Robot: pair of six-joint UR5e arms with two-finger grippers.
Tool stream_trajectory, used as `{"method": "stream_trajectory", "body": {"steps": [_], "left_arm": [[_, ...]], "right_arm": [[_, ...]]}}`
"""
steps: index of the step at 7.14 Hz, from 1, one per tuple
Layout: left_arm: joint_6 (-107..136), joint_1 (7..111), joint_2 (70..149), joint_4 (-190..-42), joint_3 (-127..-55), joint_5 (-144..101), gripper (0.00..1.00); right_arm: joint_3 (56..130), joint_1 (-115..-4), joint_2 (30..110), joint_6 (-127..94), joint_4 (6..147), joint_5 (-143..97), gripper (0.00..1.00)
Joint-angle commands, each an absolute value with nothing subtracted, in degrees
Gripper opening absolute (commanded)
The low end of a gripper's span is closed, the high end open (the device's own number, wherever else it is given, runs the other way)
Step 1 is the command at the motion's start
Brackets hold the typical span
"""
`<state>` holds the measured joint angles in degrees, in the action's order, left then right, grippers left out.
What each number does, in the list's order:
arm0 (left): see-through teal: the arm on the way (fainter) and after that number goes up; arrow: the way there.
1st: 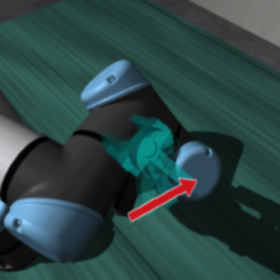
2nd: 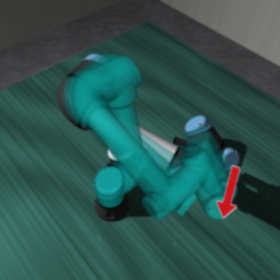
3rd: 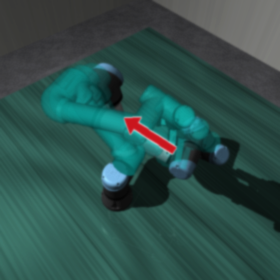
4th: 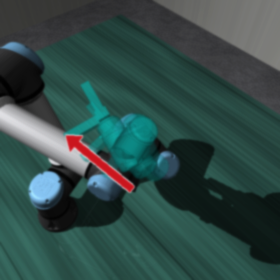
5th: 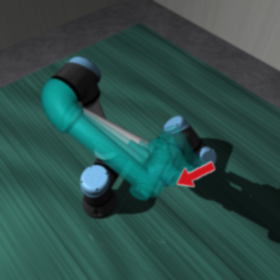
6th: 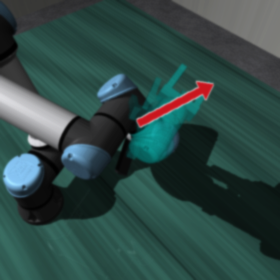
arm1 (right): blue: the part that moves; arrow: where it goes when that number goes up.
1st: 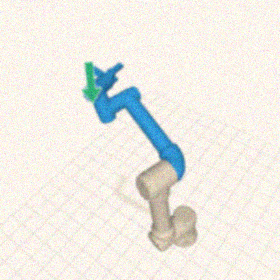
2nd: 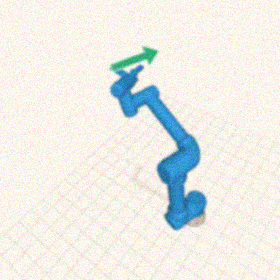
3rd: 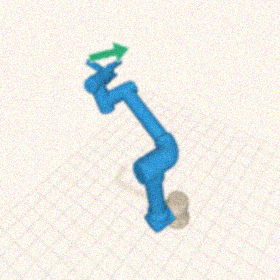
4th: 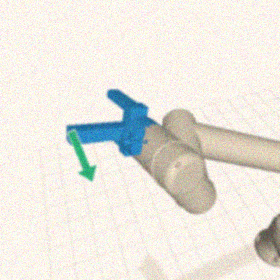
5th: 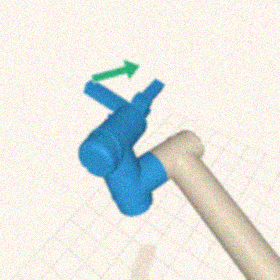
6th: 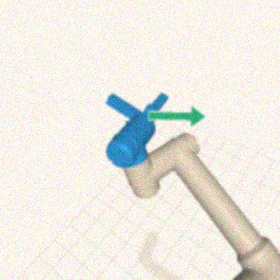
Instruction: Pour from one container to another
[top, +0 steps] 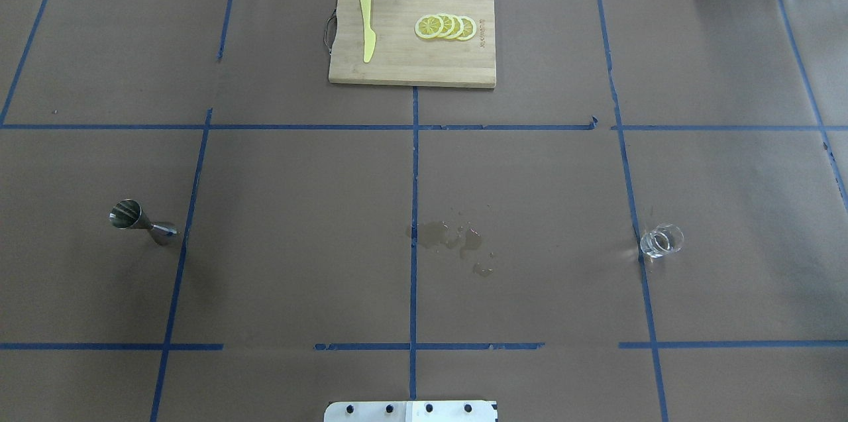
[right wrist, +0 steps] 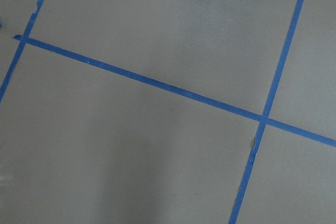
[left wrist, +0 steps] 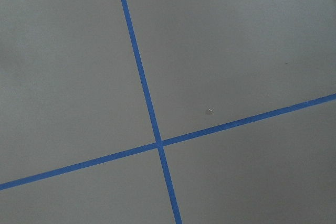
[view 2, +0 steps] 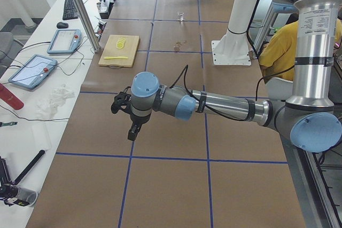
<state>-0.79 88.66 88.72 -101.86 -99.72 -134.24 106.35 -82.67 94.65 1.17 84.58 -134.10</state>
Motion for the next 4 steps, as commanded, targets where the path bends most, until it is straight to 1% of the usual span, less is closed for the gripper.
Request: {"method": "stream_trajectory", "body": {"steps": [1, 4], "left_arm": [[-0.88, 87.81, 88.68, -103.09, -100.10, -134.03, 1.00], [-0.52, 87.28, 87.72, -103.71, -98.54, -134.38, 1.00]], "right_arm": [[104.78, -82.44, 92.48, 1.23, 84.55, -130.03, 1.00], [104.59, -81.21, 92.81, 1.06, 84.64, -129.37, 1.00]]}}
